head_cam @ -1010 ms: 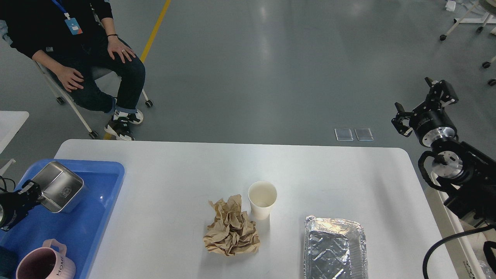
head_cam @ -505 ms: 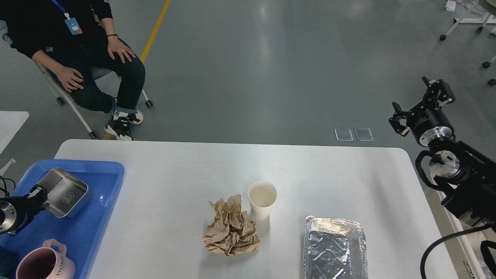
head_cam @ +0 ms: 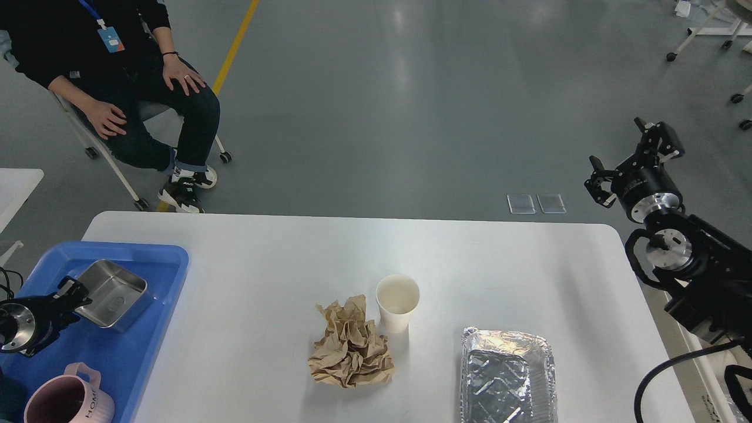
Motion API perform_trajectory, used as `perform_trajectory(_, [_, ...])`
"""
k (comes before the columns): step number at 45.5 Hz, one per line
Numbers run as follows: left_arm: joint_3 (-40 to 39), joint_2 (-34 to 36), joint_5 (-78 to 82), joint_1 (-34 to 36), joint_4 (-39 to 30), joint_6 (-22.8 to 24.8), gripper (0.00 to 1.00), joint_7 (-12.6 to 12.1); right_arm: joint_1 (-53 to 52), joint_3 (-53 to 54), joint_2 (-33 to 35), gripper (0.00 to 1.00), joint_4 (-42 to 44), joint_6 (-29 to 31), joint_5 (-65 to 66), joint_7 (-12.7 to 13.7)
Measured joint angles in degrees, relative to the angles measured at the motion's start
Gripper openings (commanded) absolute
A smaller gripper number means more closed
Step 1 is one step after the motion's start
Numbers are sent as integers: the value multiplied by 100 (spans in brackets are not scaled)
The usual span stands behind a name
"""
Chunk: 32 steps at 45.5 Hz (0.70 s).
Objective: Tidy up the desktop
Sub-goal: 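Lower the held silver tin into the blue tray, then open the left gripper and raise it away from the tray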
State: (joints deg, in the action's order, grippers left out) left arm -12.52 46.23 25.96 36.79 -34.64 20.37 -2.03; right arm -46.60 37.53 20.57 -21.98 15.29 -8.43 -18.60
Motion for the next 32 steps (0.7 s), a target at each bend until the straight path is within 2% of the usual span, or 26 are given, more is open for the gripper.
perform_trajectory(5, [-484,442,0,72,-3,807,98,70,-55,0,14,100,-2,0,0,4])
perform_trajectory(8, [-917,515,0,145,-4,1102,98,63,-75,0,9,100,-10,0,4,6])
perform_trajectory(13, [-1617,559,1,282,-29,1391,98,54,-141,0,5,100,-39,-40,8,9])
perform_trajectory(20, [-2577,514,3,701,-35,1583,98,197,-196,-1,20,100,-51,-93,28,13])
perform_trajectory(26, [-3423,13,-55,927,-33,1604,98,283,-251,-1,27,100,-51,-98,179,13])
perform_trajectory(32, [-4227,-1132,-479,1095,-10,1570,98,289,-263,-2,30,100,-50,-107,224,13])
